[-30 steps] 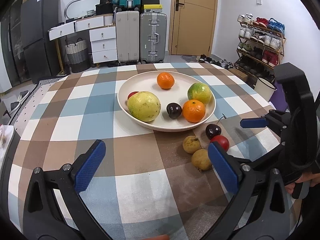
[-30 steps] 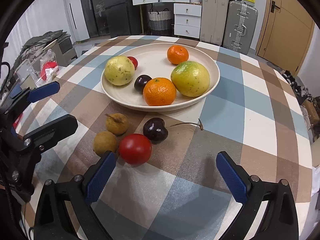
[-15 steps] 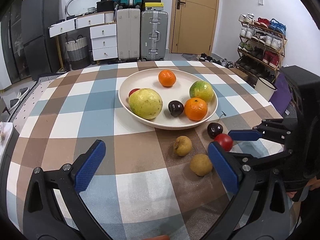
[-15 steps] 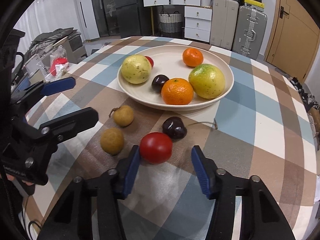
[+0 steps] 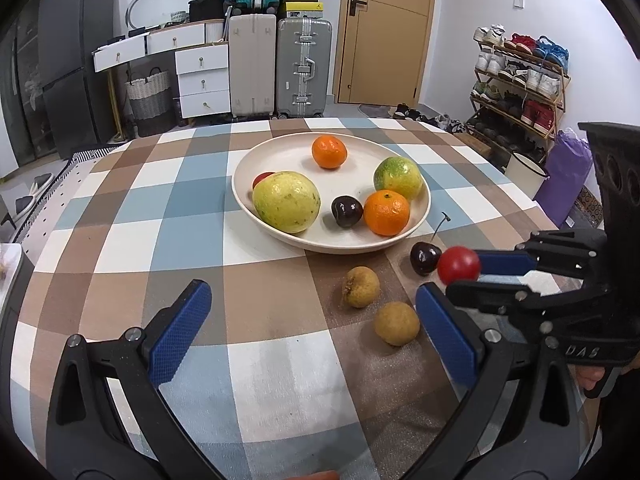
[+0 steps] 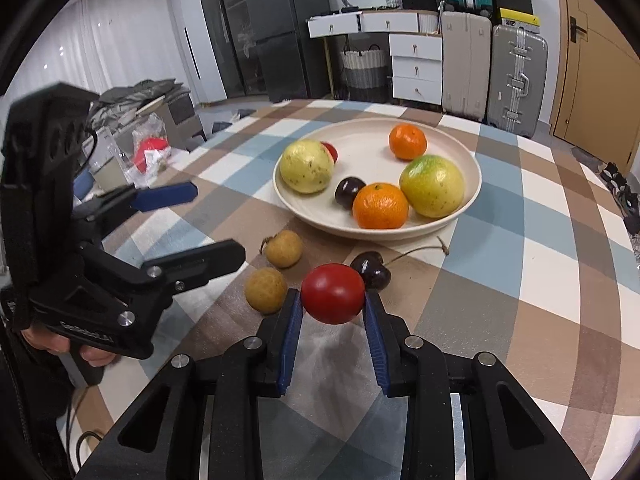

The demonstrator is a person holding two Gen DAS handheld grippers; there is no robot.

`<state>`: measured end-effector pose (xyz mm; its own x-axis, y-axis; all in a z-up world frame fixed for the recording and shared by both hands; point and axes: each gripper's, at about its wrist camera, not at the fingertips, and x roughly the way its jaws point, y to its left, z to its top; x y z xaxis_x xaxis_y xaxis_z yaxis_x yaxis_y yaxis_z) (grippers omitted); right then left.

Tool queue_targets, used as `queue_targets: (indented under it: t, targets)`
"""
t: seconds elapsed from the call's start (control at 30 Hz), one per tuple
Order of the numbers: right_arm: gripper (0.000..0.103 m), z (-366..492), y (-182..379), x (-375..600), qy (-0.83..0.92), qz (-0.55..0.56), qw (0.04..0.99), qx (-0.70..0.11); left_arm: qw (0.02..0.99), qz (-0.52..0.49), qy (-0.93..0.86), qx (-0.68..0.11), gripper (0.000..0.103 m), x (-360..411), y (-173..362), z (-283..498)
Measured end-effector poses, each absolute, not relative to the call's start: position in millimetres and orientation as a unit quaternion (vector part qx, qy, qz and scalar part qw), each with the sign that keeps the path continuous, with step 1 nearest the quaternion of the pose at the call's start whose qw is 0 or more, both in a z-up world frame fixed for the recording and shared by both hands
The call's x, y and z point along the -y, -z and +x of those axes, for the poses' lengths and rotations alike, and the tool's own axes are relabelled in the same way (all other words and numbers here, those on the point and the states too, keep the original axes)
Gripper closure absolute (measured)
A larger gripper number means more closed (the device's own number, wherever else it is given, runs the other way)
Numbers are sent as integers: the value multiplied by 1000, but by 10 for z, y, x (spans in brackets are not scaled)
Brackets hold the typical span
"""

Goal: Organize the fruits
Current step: 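Lift the tomato with the right gripper while the left gripper grasps a brown kiwi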

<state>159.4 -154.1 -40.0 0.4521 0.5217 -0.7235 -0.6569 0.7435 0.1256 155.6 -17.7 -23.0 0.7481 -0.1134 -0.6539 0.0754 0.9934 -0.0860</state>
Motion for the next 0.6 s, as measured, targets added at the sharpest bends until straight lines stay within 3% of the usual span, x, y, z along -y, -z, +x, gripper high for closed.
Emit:
queue_targets:
  t: [0.4,0.6]
  targets:
    - [71,1671,266,1783,-320,-40,874,-363,912,-2,111,-395,4,412,360,1561]
    - [71,1705,281,1826,-317,-35,874,-366,901,-3,137,-411,27,487,421,1577]
